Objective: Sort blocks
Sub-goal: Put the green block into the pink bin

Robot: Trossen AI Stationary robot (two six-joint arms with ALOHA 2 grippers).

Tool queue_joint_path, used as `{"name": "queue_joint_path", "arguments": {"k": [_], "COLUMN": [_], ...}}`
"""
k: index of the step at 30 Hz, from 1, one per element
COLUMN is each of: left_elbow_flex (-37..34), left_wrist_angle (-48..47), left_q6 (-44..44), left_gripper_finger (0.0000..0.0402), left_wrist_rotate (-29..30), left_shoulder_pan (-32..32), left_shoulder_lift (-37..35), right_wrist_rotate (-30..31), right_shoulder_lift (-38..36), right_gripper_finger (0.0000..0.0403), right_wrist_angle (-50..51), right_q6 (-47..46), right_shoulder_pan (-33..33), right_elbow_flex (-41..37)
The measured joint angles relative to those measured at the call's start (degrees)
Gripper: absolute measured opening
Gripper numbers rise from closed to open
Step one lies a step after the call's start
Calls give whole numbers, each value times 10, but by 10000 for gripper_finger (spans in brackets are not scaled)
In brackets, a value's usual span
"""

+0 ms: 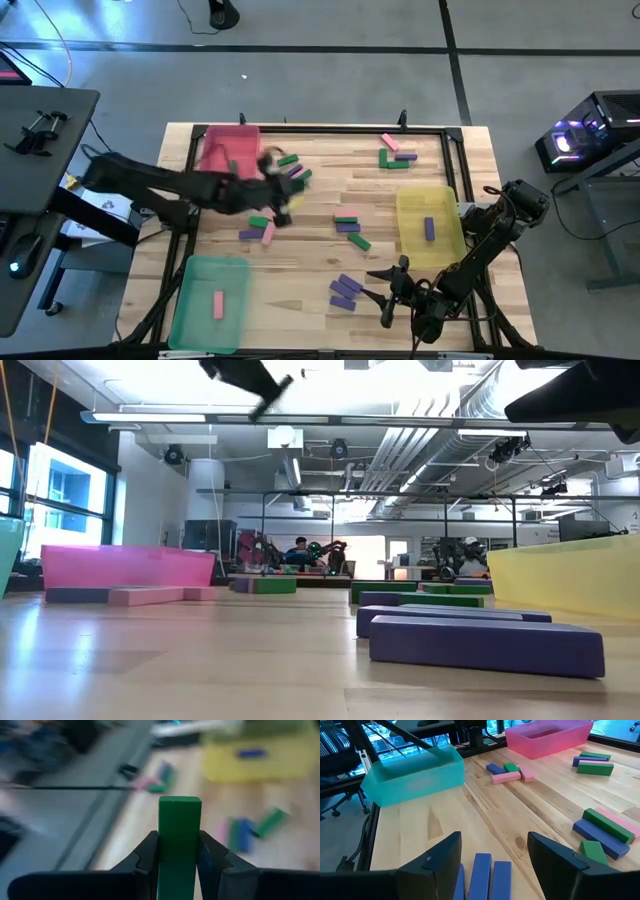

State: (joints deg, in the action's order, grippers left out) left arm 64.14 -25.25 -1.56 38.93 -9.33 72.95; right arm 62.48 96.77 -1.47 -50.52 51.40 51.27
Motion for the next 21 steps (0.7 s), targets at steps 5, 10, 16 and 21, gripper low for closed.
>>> {"name": "queue_joint_path", "arguments": {"k": [5, 10, 16, 21], "left_elbow_flex": [-1, -3, -88, -169], "left_wrist_angle": [-87, -257, -263, -200], "left_q6": [62, 189, 199, 195], "left_gripper_finger": [67, 67, 71, 73], "left_wrist_rotate": [83, -15, -118, -166], "left_shoulder_pan": [53, 200, 356, 453], "left_shoulder_lift": [-75, -95, -74, -32], "right_wrist_rotate": [0, 0, 0, 0], "right_shoulder_lift": [0, 0, 0, 0], "right_gripper_finger": [213, 213, 213, 213], "right_wrist_angle": [0, 0, 1, 1], "right_q6": [0, 0, 0, 0], "right_shoulder_pan": [0, 0, 0, 0], "right_elbow_flex": [0, 0, 0, 0]}}
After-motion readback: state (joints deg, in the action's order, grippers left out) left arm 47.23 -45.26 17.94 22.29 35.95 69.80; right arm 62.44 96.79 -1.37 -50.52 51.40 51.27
